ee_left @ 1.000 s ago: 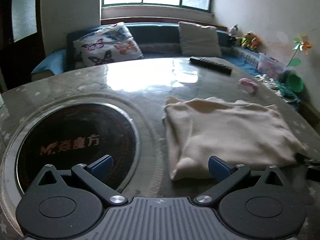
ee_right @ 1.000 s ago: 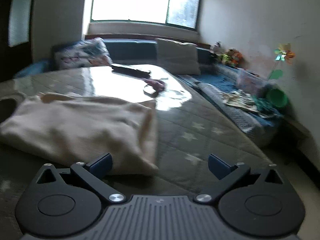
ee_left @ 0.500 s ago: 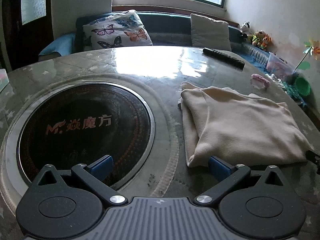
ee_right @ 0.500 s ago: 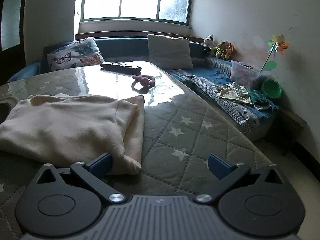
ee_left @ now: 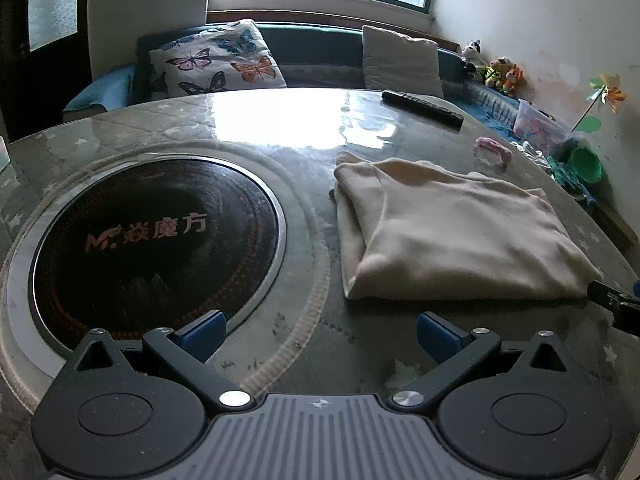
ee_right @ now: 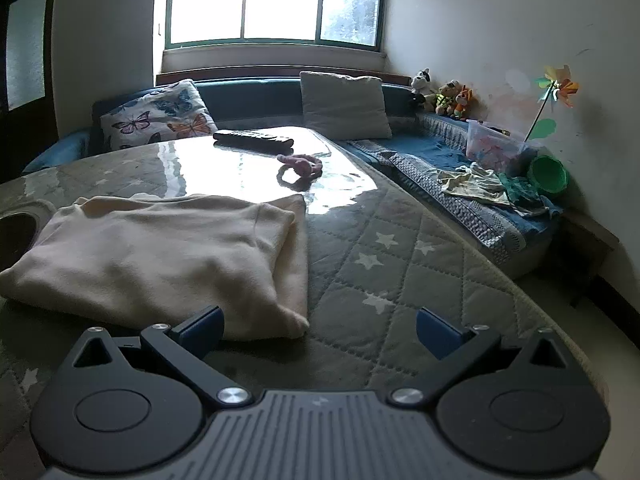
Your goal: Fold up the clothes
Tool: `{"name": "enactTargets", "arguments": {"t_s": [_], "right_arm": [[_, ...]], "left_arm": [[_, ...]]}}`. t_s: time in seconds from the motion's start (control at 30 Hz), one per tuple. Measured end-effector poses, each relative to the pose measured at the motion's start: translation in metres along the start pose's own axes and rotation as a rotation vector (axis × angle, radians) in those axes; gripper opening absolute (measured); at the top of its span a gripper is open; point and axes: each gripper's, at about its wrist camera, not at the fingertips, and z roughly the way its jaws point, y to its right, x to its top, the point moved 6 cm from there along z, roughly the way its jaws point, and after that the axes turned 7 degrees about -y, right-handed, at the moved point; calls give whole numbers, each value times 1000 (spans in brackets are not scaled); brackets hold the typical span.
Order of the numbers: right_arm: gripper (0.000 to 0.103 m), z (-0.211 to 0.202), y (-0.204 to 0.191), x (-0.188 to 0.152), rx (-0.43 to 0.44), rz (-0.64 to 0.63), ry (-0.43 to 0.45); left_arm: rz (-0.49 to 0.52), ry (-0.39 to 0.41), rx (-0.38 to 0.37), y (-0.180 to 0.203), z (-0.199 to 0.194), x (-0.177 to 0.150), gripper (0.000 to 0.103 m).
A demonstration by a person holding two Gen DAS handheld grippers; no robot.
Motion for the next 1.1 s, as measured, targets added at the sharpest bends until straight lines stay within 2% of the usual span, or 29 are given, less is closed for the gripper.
{"name": "enactTargets", "arguments": {"t_s": [0.63,1.1], "right_arm": [[103,-19,-21,-17,63,12,-32],[103,-33,-30,-30,80,32,-44]], "left_arm": [[0,-1,-29,7,-9,-18,103],[44,0,-37,18,-19,-33,103]]}}
